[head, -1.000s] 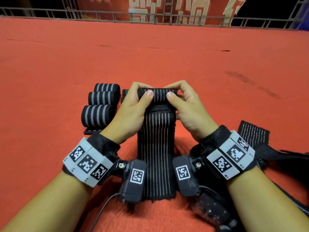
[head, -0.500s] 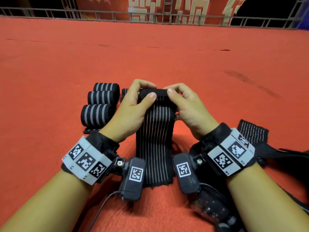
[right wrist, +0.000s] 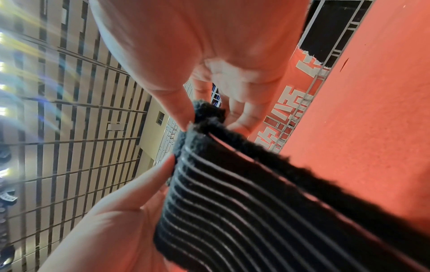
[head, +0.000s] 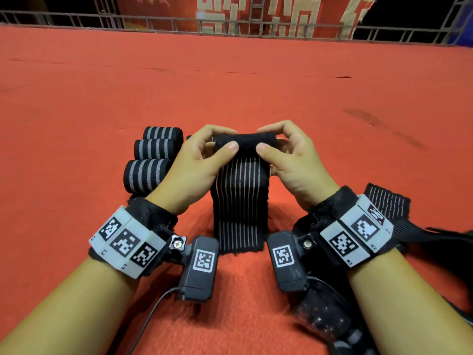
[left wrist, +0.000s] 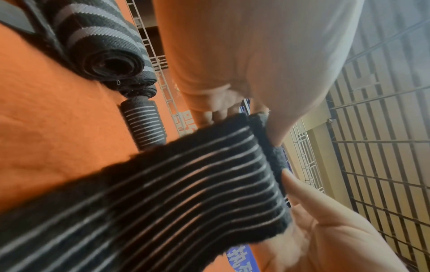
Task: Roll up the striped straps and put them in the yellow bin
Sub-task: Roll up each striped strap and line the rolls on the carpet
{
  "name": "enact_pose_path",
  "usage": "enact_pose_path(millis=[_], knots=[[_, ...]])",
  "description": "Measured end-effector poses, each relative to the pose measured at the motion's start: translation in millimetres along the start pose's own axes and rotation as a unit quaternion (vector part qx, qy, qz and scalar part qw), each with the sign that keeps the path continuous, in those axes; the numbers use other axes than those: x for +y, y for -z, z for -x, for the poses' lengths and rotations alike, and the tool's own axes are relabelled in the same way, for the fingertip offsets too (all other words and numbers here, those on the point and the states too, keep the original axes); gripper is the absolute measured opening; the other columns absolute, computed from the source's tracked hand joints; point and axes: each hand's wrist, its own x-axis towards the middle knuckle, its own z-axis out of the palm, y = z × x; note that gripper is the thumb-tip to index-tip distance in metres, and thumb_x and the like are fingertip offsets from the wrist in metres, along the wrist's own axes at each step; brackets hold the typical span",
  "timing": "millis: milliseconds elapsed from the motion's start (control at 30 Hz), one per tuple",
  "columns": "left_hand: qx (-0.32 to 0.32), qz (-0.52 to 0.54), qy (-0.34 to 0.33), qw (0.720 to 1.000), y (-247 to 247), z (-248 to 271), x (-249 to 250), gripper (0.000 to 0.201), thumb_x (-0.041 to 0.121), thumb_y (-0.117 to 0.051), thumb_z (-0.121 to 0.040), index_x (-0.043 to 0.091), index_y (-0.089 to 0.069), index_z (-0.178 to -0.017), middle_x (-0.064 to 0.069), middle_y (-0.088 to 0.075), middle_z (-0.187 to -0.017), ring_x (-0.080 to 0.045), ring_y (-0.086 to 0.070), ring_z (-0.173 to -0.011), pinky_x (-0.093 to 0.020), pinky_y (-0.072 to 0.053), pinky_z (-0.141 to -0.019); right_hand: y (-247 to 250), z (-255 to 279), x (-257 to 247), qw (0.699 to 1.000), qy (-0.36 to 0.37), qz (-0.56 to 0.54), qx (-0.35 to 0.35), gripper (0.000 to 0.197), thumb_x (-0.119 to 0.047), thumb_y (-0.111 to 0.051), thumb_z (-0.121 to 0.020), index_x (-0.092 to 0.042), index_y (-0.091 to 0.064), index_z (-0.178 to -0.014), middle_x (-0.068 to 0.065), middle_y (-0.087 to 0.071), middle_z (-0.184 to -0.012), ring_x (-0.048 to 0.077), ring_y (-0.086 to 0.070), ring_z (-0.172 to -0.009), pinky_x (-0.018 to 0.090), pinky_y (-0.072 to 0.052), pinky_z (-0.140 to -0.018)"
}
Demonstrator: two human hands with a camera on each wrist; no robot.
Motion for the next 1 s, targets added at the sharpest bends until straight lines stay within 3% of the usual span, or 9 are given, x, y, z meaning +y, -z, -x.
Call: enact_pose_path(millis=[200,333,467,600,667,767,867,933,1000], knots=[[0.001,-0.009,-0.023,1.0,-1,1,1,0.025,0.021,-0.065,-0.085,0.022,-0.063,-0.11,-0.006,-0.068,-0.101,-0.021,-0.066,-0.098,-0.036,-0.056,-0.088,-2,2,-2,1.0,-0.022,0.011,0.009,0.002,-0.013,-0.056,-0.096,-0.011,-0.057,-0.097,0.003,-0.057,-0.076,0.01,-0.057,-0.061,0.023,-0.048,-0.051],[0.01,0.013,0.032,0.999,-3,-1,1,0.027,0.023,-0.058,-0.098,0.013,-0.059,-0.123,-0.002,-0.069,-0.107,-0.012,-0.067,-0.098,-0.029,-0.053,-0.084,0,1,-2,0.999,0.026,-0.006,0.024,0.011,-0.006,-0.063,-0.09,-0.011,-0.058,-0.098,0.004,-0.06,-0.085,0.014,-0.058,-0.076,0.023,-0.051,-0.063],[0.002,-0.012,0.042,0.999,-8,0,-2,0.03,0.034,-0.049,-0.101,0.015,-0.053,-0.124,0.002,-0.066,-0.112,-0.007,-0.064,-0.102,-0.029,-0.049,-0.09,-6,3,-2,1.0,0.003,0.002,0.006,0.021,-0.009,-0.059,-0.093,-0.008,-0.061,-0.114,0.004,-0.064,-0.098,0.016,-0.062,-0.094,0.041,-0.054,-0.09],[-0.005,-0.02,0.073,0.997,-14,2,0,0.081,0.053,-0.05,-0.089,0.02,-0.019,-0.155,0.016,-0.056,-0.13,0.003,-0.052,-0.123,-0.03,-0.036,-0.112,-13,4,-2,0.999,-0.033,0.033,0.018,0.048,-0.017,-0.051,-0.099,-0.008,-0.037,-0.144,0.01,-0.051,-0.137,0.02,-0.052,-0.126,0.042,-0.04,-0.11],[-0.021,0.001,0.077,0.997,-18,3,4,0.077,0.048,-0.049,-0.098,0.026,-0.004,-0.157,0.03,-0.056,-0.12,0.012,-0.053,-0.116,-0.024,-0.036,-0.11,-13,4,-4,0.998,-0.053,0.01,0.019,0.055,-0.017,-0.044,-0.102,-0.01,-0.021,-0.151,0.01,-0.04,-0.148,0.018,-0.045,-0.133,0.039,-0.035,-0.113],[-0.025,0.024,0.082,0.996,-19,5,8,0.07,0.04,-0.044,-0.1,0.031,-0.003,-0.157,0.04,-0.056,-0.103,0.019,-0.056,-0.102,-0.019,-0.043,-0.102,-13,5,-8,0.996,-0.068,-0.056,0.012,0.06,-0.014,-0.04,-0.103,-0.012,-0.009,-0.154,0.009,-0.036,-0.15,0.017,-0.044,-0.133,0.034,-0.036,-0.112],[-0.03,0.057,0.083,0.994,-15,5,7,0.069,0.047,-0.047,-0.096,0.036,-0.013,-0.156,0.027,-0.056,-0.123,0.008,-0.057,-0.114,-0.029,-0.041,-0.108,-14,6,-8,0.995,-0.064,-0.074,0.002,0.061,-0.011,-0.04,-0.103,-0.014,-0.008,-0.155,0.007,-0.042,-0.145,0.014,-0.049,-0.128,0.03,-0.039,-0.11],[-0.027,0.047,0.074,0.996,-15,5,7,0.056,0.043,-0.046,-0.098,0.031,-0.031,-0.151,0.012,-0.059,-0.131,-0.002,-0.059,-0.117,-0.031,-0.044,-0.105,-14,7,-9,0.996,-0.055,-0.075,-0.002,0.058,-0.006,-0.04,-0.102,-0.014,-0.015,-0.153,-0.004,-0.052,-0.124,0.0,-0.058,-0.105,0.015,-0.048,-0.093],[0.005,0.04,0.04,0.998,-15,5,7,0.034,0.029,-0.044,-0.103,0.021,-0.05,-0.136,0.002,-0.066,-0.118,-0.008,-0.064,-0.105,-0.029,-0.05,-0.091,-13,5,-7,0.997,-0.046,-0.06,0.006,0.054,-0.002,-0.041,-0.1,-0.016,-0.025,-0.149,-0.011,-0.05,-0.108,-0.006,-0.058,-0.085,0.009,-0.048,-0.073]])
